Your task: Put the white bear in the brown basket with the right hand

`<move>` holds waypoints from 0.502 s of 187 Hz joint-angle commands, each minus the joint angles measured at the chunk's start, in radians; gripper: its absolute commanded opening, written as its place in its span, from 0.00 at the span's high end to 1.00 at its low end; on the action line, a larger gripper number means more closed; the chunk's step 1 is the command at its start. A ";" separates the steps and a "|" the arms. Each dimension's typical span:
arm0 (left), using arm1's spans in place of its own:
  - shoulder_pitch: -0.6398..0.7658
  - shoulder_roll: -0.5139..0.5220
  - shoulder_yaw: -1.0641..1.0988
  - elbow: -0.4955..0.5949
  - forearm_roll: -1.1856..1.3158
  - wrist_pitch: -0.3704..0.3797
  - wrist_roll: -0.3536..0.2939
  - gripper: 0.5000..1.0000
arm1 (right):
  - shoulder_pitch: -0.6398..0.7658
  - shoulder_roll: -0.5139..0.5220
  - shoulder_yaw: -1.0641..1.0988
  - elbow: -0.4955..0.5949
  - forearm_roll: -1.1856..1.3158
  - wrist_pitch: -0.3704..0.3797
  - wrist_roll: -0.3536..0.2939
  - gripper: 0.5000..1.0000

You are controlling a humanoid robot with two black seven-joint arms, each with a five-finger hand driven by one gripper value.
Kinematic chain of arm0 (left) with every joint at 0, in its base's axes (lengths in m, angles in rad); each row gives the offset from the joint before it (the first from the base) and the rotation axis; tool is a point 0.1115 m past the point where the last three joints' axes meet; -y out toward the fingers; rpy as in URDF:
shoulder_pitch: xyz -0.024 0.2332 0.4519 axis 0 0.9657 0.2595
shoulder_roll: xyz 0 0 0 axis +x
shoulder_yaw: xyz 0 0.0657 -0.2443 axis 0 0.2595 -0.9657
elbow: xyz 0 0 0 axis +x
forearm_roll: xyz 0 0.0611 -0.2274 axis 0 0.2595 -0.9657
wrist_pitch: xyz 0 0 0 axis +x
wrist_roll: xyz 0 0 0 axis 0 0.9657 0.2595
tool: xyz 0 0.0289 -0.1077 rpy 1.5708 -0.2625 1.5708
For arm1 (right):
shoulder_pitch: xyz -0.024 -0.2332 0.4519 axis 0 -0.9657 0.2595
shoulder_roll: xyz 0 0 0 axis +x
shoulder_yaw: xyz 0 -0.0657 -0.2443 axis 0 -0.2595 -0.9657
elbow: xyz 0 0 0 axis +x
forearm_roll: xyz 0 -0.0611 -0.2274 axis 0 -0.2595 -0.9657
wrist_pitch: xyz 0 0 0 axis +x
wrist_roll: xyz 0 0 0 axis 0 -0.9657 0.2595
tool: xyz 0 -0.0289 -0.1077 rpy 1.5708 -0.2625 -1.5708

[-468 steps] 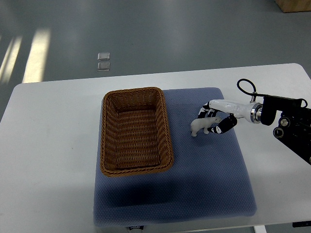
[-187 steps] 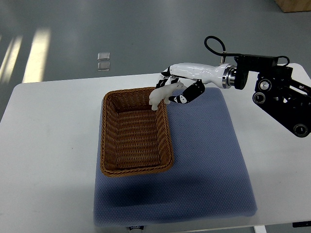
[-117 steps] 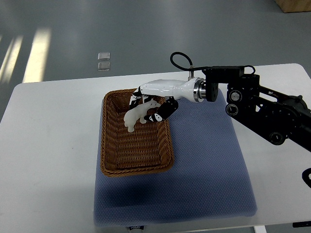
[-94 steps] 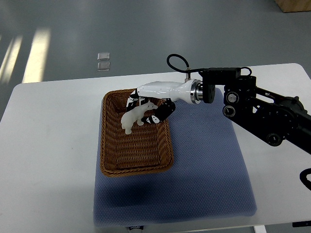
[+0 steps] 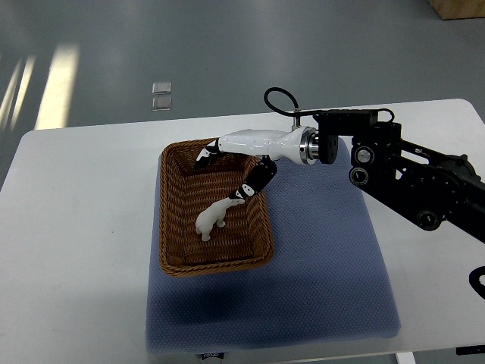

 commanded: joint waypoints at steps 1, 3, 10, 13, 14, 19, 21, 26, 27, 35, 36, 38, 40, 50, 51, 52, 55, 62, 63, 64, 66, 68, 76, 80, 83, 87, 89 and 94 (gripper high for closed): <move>0.001 0.000 0.000 0.000 0.000 0.000 0.000 0.00 | 0.000 -0.009 0.012 0.000 0.004 -0.005 -0.001 0.41; 0.001 0.000 0.000 0.000 0.000 0.000 0.000 0.00 | 0.000 -0.010 0.014 0.000 0.004 -0.006 -0.001 0.41; 0.000 0.000 0.000 0.000 0.000 0.000 0.000 0.00 | 0.000 -0.013 0.018 -0.002 0.006 -0.006 -0.001 0.41; 0.000 0.000 0.000 0.000 0.000 0.000 0.000 0.00 | 0.000 -0.015 0.023 -0.002 0.006 -0.006 -0.003 0.41; 0.000 0.000 0.000 0.000 0.000 0.000 0.000 0.00 | 0.000 -0.015 0.023 -0.002 0.006 -0.006 -0.003 0.41; 0.000 0.000 0.000 0.000 0.000 0.000 0.000 0.00 | 0.000 -0.022 0.034 -0.003 0.007 -0.008 -0.008 0.41; 0.000 0.000 0.000 0.000 0.000 0.000 0.000 0.00 | 0.000 -0.024 0.038 -0.003 0.007 -0.009 -0.009 0.41; 0.000 0.000 0.000 0.000 0.000 0.000 0.000 0.00 | 0.000 -0.029 0.048 -0.005 0.007 -0.012 -0.014 0.40; 0.001 0.000 0.000 0.000 0.000 0.000 0.000 0.00 | -0.002 -0.032 0.052 -0.005 0.007 -0.012 -0.017 0.40; 0.000 0.000 0.000 0.000 0.000 0.000 0.000 0.00 | -0.003 -0.036 0.070 -0.008 0.010 -0.015 -0.023 0.39; 0.000 0.000 0.000 0.000 0.000 0.000 0.000 0.00 | -0.003 -0.036 0.071 -0.008 0.010 -0.015 -0.023 0.39; 0.000 0.000 0.000 0.000 0.000 0.000 0.000 0.00 | -0.005 -0.038 0.075 -0.009 0.013 -0.015 -0.023 0.39; 0.000 0.000 0.000 0.000 0.000 0.000 0.000 0.00 | -0.006 -0.041 0.081 -0.011 0.016 -0.017 -0.024 0.39; 0.000 0.000 0.000 0.000 0.000 0.000 0.000 0.00 | -0.020 -0.047 0.115 -0.022 0.044 -0.017 -0.031 0.38; 0.000 0.000 0.000 0.000 0.000 0.000 0.000 0.00 | -0.022 -0.049 0.121 -0.023 0.051 -0.018 -0.031 0.38; 0.000 0.000 0.000 0.000 0.000 0.000 0.000 0.00 | -0.022 -0.049 0.121 -0.023 0.052 -0.018 -0.031 0.38; 0.000 0.000 0.000 0.000 0.000 0.000 0.000 0.00 | -0.025 -0.053 0.133 -0.028 0.070 -0.021 -0.037 0.38; 0.000 0.000 0.000 0.000 0.000 0.000 0.000 0.00 | -0.029 -0.056 0.152 -0.037 0.099 -0.028 -0.046 0.37; 0.000 0.000 0.000 0.000 0.000 0.000 0.000 0.00 | -0.029 -0.059 0.158 -0.043 0.110 -0.029 -0.050 0.37; 0.000 0.000 0.000 0.000 0.000 0.000 0.000 0.00 | -0.029 -0.059 0.158 -0.043 0.110 -0.029 -0.051 0.37; 0.000 0.000 0.000 0.000 0.000 0.000 0.000 0.00 | -0.031 -0.061 0.163 -0.046 0.121 -0.032 -0.054 0.37; 0.000 0.000 0.000 0.000 0.000 0.000 0.000 0.00 | -0.033 -0.061 0.167 -0.052 0.130 -0.035 -0.058 0.37; 0.000 0.000 0.000 0.000 0.000 0.000 0.000 0.00 | -0.039 -0.065 0.186 -0.072 0.171 -0.052 -0.075 0.37; 0.000 0.000 0.000 0.000 0.000 0.000 0.000 0.00 | -0.043 -0.070 0.196 -0.092 0.202 -0.072 -0.086 0.37; 0.000 0.000 0.000 0.000 0.000 0.000 0.000 0.00 | -0.046 -0.072 0.199 -0.098 0.213 -0.080 -0.089 0.37; 0.000 0.000 0.000 0.000 0.000 0.000 0.000 0.00 | -0.049 -0.075 0.207 -0.112 0.233 -0.094 -0.093 0.37; 0.000 0.000 0.000 0.000 0.000 0.000 0.000 0.00 | -0.051 -0.075 0.210 -0.120 0.245 -0.103 -0.097 0.37; 0.001 0.000 0.000 0.000 0.000 0.000 0.000 0.00 | -0.056 -0.076 0.215 -0.133 0.265 -0.120 -0.100 0.37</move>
